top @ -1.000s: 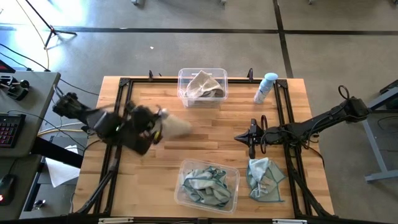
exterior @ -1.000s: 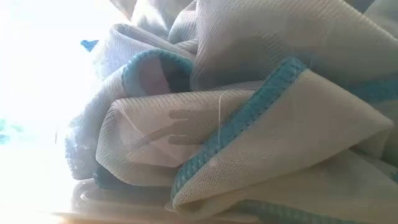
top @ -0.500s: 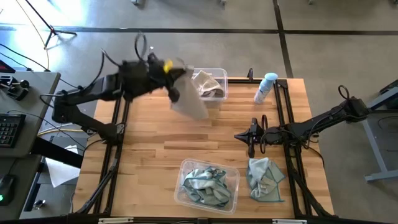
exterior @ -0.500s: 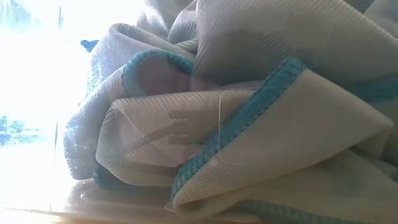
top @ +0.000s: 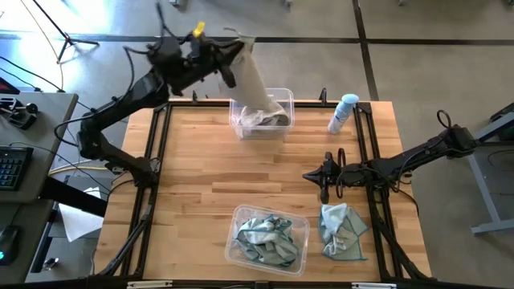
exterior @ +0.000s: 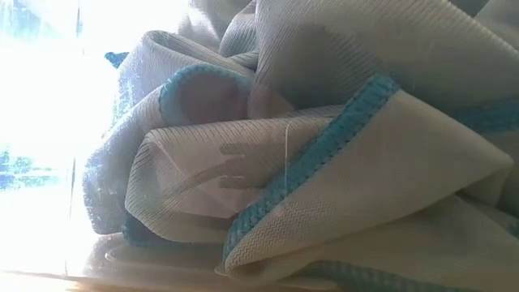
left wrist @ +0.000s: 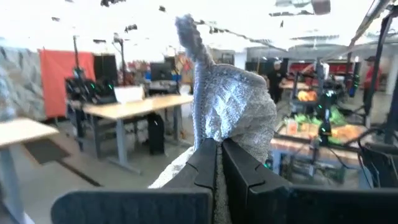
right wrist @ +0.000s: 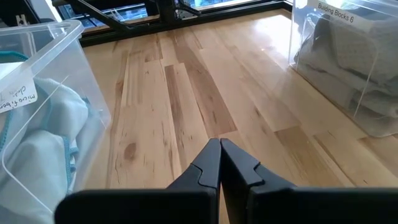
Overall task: Sort microfiber towel by color & place in baskets
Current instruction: Put the white towel into the top transparent bin
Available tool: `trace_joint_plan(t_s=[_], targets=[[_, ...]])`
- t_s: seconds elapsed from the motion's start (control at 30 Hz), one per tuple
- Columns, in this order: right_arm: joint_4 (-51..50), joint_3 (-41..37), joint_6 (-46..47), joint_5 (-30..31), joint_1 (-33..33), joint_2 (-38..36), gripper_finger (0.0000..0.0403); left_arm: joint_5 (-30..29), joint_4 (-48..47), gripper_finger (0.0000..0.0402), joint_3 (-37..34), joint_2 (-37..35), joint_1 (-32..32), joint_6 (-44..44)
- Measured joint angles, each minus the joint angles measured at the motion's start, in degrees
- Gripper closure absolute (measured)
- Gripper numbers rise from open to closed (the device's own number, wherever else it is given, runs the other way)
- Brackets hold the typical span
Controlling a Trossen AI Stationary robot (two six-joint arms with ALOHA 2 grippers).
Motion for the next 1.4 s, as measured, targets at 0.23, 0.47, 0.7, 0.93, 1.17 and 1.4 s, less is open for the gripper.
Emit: trace_joint_plan(t_s=[0.23,0.47,0.7,0.93,1.17,1.4], targets=[[0.0,0.0,-0.19,0.02,0.0,0.0,0.0402,5.73,-2.49,0.0401,0.26,6.68,2.32,-2.33],[-0.02,0.0,-1.51,0.06,0.0,0.02,0.0402,7.79,-3.78,0.0401,0.26,12.91,3.5,-2.16],[-0.2,0.0,-1.51,0.07,0.0,0.01,0.0402,5.67,-16.39,0.0401,0.33,17.6,4.12,-0.56],[-0.54,0.0,-0.91,0.09,0.0,0.0,0.0402,5.42,-18.8,0.0401,0.33,25.17,3.14,-1.74],[-0.77,0.02,-0.9,0.09,0.0,0.02,0.0402,1.88,-19.92,0.0401,0.33,32.67,2.54,-14.55],[-1.93,0.02,-0.87,0.13,0.0,0.02,0.0402,1.99,-21.34,0.0401,0.33,34.94,3.65,-23.89]])
